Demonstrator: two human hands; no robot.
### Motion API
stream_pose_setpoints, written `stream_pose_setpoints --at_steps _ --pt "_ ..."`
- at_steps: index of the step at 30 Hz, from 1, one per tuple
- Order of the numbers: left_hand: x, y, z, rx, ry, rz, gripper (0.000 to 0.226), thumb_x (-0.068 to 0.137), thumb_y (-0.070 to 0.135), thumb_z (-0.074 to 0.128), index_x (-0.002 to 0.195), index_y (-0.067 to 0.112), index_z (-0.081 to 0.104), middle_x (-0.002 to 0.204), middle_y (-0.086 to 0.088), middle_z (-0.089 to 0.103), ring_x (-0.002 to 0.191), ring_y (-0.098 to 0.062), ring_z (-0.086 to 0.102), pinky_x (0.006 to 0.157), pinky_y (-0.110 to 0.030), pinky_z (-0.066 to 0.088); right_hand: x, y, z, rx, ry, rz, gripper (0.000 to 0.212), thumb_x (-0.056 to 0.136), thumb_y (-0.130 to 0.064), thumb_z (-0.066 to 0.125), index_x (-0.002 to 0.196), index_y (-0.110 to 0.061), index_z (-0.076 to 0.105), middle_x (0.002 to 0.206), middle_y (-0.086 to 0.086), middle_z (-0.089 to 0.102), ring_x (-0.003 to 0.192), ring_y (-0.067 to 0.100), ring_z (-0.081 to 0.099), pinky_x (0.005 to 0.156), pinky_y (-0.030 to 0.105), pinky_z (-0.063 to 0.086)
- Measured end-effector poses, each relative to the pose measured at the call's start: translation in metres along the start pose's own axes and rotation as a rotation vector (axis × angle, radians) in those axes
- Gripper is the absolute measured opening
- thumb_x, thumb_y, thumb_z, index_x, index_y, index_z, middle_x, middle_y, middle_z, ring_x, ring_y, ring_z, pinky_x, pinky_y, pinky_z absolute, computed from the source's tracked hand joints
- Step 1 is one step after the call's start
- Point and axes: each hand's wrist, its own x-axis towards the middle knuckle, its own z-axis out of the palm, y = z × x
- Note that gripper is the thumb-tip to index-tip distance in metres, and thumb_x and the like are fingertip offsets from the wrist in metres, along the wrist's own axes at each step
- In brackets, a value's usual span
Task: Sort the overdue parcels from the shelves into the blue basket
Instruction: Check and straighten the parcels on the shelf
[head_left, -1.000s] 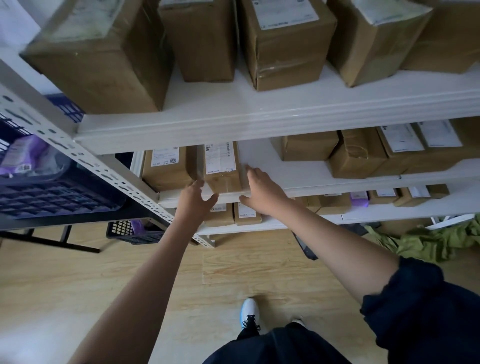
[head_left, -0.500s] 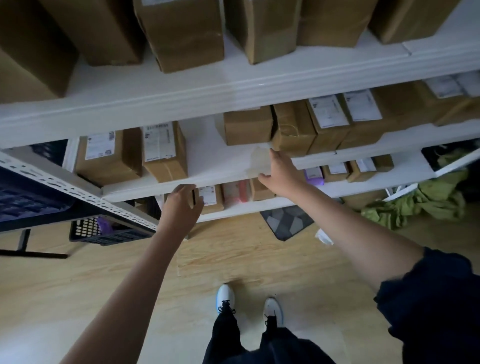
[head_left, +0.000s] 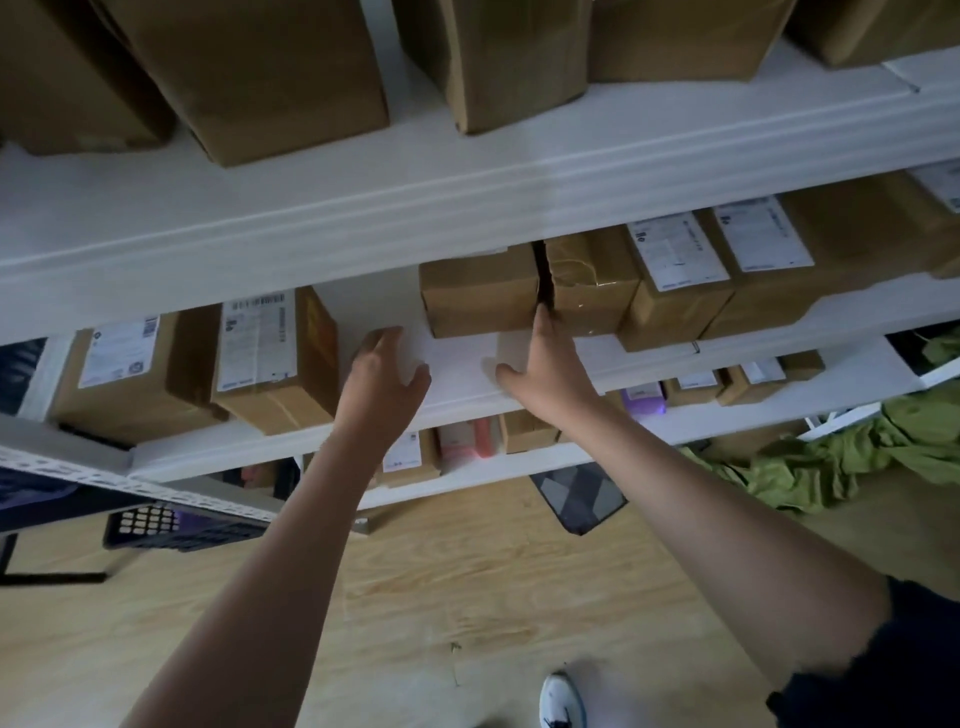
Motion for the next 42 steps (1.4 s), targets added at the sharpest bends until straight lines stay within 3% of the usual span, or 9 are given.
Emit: stream_pose_setpoints --at_steps 12,17,24,27,32,34,36,38,42 --pt "0.045 0.016 0.018 0.016 0.013 0.067 0.068 0.093 0.03 0.068 0.15 0.007 0.037 0.149 -0.012 0.042 0.136 -0.031 0.041 0.111 -0.038 0.038 0.041 0.003 0.0 -0.035 0.098 -0.036 0.087 0.092 -0.044 0.07 0.157 -0.01 0.023 0.142 0.014 0.045 0.128 0.029 0.05 0.099 0.035 0.049" --pt "-0.005 0.014 0.027 -0.033 0.054 0.078 0.063 0.091 0.03 0.07 0.144 0.01 0.043 0.142 -0.011 0.048 0.126 -0.03 0.05 0.1 -0.036 0.045 0.0 0.013 0.001 -0.069 0.09 -0.076 0.087 0.092 -0.042 0.07 0.157 -0.009 0.024 0.137 0.013 0.049 0.125 0.028 0.05 0.101 0.034 0.048" --pt "-0.1 0.007 0.034 -0.079 0.048 0.103 0.067 0.09 0.023 0.071 0.15 0.016 0.041 0.145 -0.003 0.048 0.131 -0.021 0.047 0.109 -0.032 0.041 -0.094 0.039 0.006 -0.048 0.081 -0.156 0.081 0.093 -0.043 0.065 0.158 -0.014 0.025 0.138 0.002 0.045 0.123 0.016 0.048 0.096 0.022 0.043" --pt "-0.11 0.004 0.033 -0.082 0.055 0.099 0.068 0.089 0.026 0.072 0.149 0.014 0.043 0.146 -0.002 0.049 0.132 -0.021 0.049 0.109 -0.031 0.041 -0.101 0.049 0.006 -0.026 0.079 -0.156 0.075 0.09 -0.039 0.07 0.152 -0.017 0.034 0.134 -0.002 0.046 0.124 0.016 0.047 0.099 0.027 0.046" --pt "-0.092 0.003 0.023 -0.117 0.06 0.106 0.064 0.084 0.029 0.077 0.142 0.018 0.051 0.138 0.003 0.053 0.126 -0.018 0.052 0.105 -0.032 0.045 -0.085 0.04 -0.01 0.034 0.055 -0.192 0.071 0.078 -0.052 0.065 0.139 -0.021 0.047 0.123 -0.01 0.043 0.112 0.005 0.04 0.09 0.004 0.032" --pt "-0.072 0.002 0.019 -0.132 0.04 0.119 0.074 0.079 0.032 0.083 0.143 0.017 0.05 0.139 0.002 0.052 0.126 -0.016 0.05 0.106 -0.032 0.044 -0.065 0.035 -0.017 0.026 0.02 -0.211 0.077 0.076 -0.045 0.076 0.143 -0.02 0.046 0.128 -0.006 0.046 0.119 0.01 0.042 0.098 0.01 0.033" --pt "-0.052 0.004 0.016 -0.125 -0.011 0.116 0.087 0.071 0.038 0.087 0.146 0.018 0.046 0.143 0.001 0.049 0.129 -0.016 0.046 0.108 -0.034 0.043 -0.042 0.033 -0.022 0.029 -0.026 -0.214 0.084 0.07 -0.038 0.086 0.143 -0.022 0.047 0.131 0.0 0.051 0.124 0.017 0.046 0.103 0.028 0.041" --pt "-0.036 0.008 0.016 -0.136 -0.077 0.091 0.102 0.062 0.044 0.088 0.149 0.02 0.04 0.144 -0.001 0.047 0.133 -0.021 0.044 0.11 -0.043 0.044 -0.02 0.032 -0.026 0.034 -0.08 -0.239 0.088 0.062 -0.043 0.088 0.139 -0.028 0.048 0.128 -0.002 0.057 0.121 0.016 0.054 0.103 0.037 0.049" --pt "-0.026 0.006 0.02 -0.196 -0.086 0.094 0.111 0.053 0.054 0.082 0.15 0.025 0.036 0.142 0.0 0.048 0.13 -0.025 0.049 0.103 -0.052 0.05 -0.001 0.033 -0.021 0.028 -0.118 -0.284 0.087 0.06 -0.043 0.088 0.137 -0.034 0.049 0.121 -0.008 0.063 0.111 0.009 0.063 0.093 0.038 0.058"
